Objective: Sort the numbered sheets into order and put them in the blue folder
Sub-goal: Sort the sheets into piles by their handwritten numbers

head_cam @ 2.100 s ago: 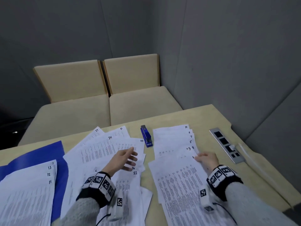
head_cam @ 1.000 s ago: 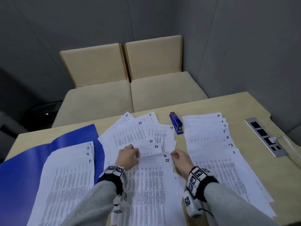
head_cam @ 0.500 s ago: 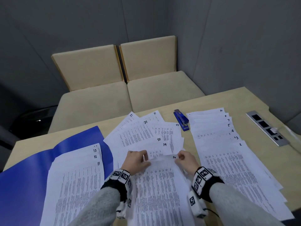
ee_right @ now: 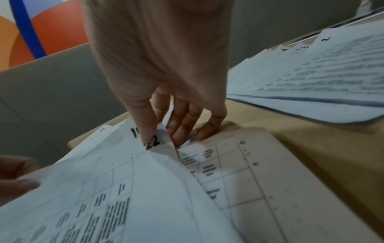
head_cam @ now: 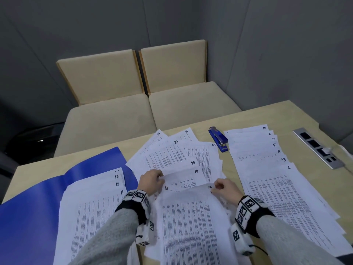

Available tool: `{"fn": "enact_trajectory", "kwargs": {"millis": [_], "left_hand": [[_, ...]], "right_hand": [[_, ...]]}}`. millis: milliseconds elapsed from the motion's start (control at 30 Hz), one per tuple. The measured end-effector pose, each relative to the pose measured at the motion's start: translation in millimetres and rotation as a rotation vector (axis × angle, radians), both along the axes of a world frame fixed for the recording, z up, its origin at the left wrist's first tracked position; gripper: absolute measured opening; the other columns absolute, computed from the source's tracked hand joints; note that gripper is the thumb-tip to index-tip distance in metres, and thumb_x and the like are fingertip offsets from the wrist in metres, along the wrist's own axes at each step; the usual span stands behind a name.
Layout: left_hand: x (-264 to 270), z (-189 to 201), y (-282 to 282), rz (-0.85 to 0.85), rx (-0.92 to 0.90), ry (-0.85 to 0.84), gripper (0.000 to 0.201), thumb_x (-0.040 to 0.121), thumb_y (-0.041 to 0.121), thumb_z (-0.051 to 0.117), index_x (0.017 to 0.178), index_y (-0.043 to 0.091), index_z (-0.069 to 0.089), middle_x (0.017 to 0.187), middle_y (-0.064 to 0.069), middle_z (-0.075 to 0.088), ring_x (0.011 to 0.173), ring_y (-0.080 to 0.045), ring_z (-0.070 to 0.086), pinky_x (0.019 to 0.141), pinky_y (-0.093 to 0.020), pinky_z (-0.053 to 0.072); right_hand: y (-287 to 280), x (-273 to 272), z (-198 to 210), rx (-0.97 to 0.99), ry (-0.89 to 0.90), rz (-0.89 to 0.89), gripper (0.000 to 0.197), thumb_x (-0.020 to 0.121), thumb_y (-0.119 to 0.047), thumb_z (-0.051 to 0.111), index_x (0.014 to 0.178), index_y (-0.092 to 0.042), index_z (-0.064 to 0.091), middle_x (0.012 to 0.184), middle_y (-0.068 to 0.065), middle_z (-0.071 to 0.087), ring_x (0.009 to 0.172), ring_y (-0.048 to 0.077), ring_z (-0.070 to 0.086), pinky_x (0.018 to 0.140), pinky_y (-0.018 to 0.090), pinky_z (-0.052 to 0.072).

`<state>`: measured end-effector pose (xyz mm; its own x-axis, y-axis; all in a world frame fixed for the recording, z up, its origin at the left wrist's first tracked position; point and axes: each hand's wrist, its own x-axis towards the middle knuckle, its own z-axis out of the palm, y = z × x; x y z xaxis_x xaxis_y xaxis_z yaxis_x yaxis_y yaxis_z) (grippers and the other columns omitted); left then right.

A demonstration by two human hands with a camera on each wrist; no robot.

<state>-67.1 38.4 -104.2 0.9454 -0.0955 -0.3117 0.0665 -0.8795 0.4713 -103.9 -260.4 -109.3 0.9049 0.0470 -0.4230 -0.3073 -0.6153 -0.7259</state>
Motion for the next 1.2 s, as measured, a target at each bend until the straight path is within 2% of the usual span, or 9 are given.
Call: {"fn": "enact_trajectory", "kwargs": {"millis": [100,233,300,400,567,700,767,967,1200], "left_hand": [[-1.7,-0.5,15.0,0.054,-0.132,0.005,0.018,0.090,0.017,0.052,0.072,0.020,0.055,0.071,-0.006,0.064,0.072,-0.027,0.061,0.061,-0.029,0.041],[-5.9,0.9,26.5,0.099,-0.227,0.100,0.023,0.082,0.034,0.070,0.091,0.014,0.059,0.081,-0.006,0.066,0.072,-0.023,0.060,0.062,-0.032,0.044],[-6.7,-0.1,29.1,0.093,-0.203,0.194,0.047,0.070,0.040,0.080,0.100,0.016,0.054,0.089,-0.004,0.064,0.074,-0.021,0.060,0.063,-0.031,0.044],[-6.5,-1.4,26.4,0.079,-0.142,0.206,0.044,0.071,0.025,0.079,0.100,0.017,0.049,0.089,-0.003,0.057,0.072,-0.021,0.055,0.057,-0.028,0.041],[-7.8,3.6,17.8,0.100,-0.153,0.081,0.032,0.076,0.015,0.069,0.102,0.015,0.049,0.074,0.001,0.053,0.070,-0.023,0.052,0.052,-0.028,0.034],[-18.2,4.9,16.3,0.067,0.124,-0.282,0.045,0.077,0.024,0.070,0.117,0.018,0.051,0.106,-0.005,0.052,0.095,-0.025,0.052,0.077,-0.039,0.044],[-28.2,5.4,12.8,0.040,0.141,-0.418,0.030,0.083,0.024,0.066,0.109,0.015,0.054,0.103,-0.006,0.053,0.089,-0.027,0.055,0.071,-0.038,0.046],[-48.9,-10.8,8.6,0.248,-0.028,0.032,0.023,0.092,0.036,0.053,0.100,0.017,0.044,0.090,-0.002,0.060,0.080,-0.022,0.057,0.062,-0.030,0.038],[-39.7,-15.2,9.9,0.330,-0.177,0.225,0.009,0.085,0.020,0.057,0.090,0.018,0.050,0.091,-0.001,0.057,0.081,-0.021,0.056,0.065,-0.027,0.043]], "right_hand": [[-3.2,6.9,-0.7,0.012,0.002,0.008,0.025,0.082,-0.011,0.068,0.062,-0.019,0.055,0.059,-0.006,0.051,0.058,0.007,0.045,0.056,0.017,0.036],[0.6,11.1,-2.8,0.001,-0.012,0.023,0.024,0.080,-0.007,0.070,0.064,-0.020,0.058,0.057,-0.006,0.047,0.057,0.008,0.042,0.057,0.018,0.034],[0.5,11.1,-2.8,0.032,0.013,0.012,0.019,0.078,-0.005,0.073,0.073,-0.021,0.063,0.061,-0.005,0.050,0.061,0.007,0.047,0.062,0.017,0.039],[-2.4,11.2,1.7,0.089,0.070,0.040,0.027,0.076,0.002,0.072,0.094,-0.015,0.063,0.065,-0.001,0.050,0.063,0.011,0.050,0.063,0.017,0.044],[-3.9,9.5,4.8,0.098,0.069,0.022,0.023,0.076,0.006,0.070,0.084,-0.014,0.061,0.064,0.001,0.050,0.059,0.011,0.050,0.059,0.015,0.044],[-1.9,7.7,1.6,0.115,0.066,-0.028,0.020,0.077,0.006,0.070,0.083,-0.011,0.061,0.065,0.001,0.052,0.061,0.010,0.051,0.059,0.011,0.043],[-1.9,7.5,0.6,0.119,0.070,-0.032,0.018,0.077,0.005,0.070,0.083,-0.010,0.062,0.064,0.001,0.054,0.061,0.010,0.053,0.061,0.013,0.043],[-2.9,5.8,-4.6,0.091,0.057,-0.004,0.027,0.078,0.008,0.067,0.074,-0.018,0.059,0.063,0.000,0.052,0.059,0.009,0.050,0.055,0.006,0.041],[-4.7,8.1,-3.3,0.026,0.009,0.018,0.018,0.083,0.008,0.057,0.085,-0.010,0.056,0.068,0.000,0.043,0.065,0.014,0.041,0.062,0.019,0.034]]}}
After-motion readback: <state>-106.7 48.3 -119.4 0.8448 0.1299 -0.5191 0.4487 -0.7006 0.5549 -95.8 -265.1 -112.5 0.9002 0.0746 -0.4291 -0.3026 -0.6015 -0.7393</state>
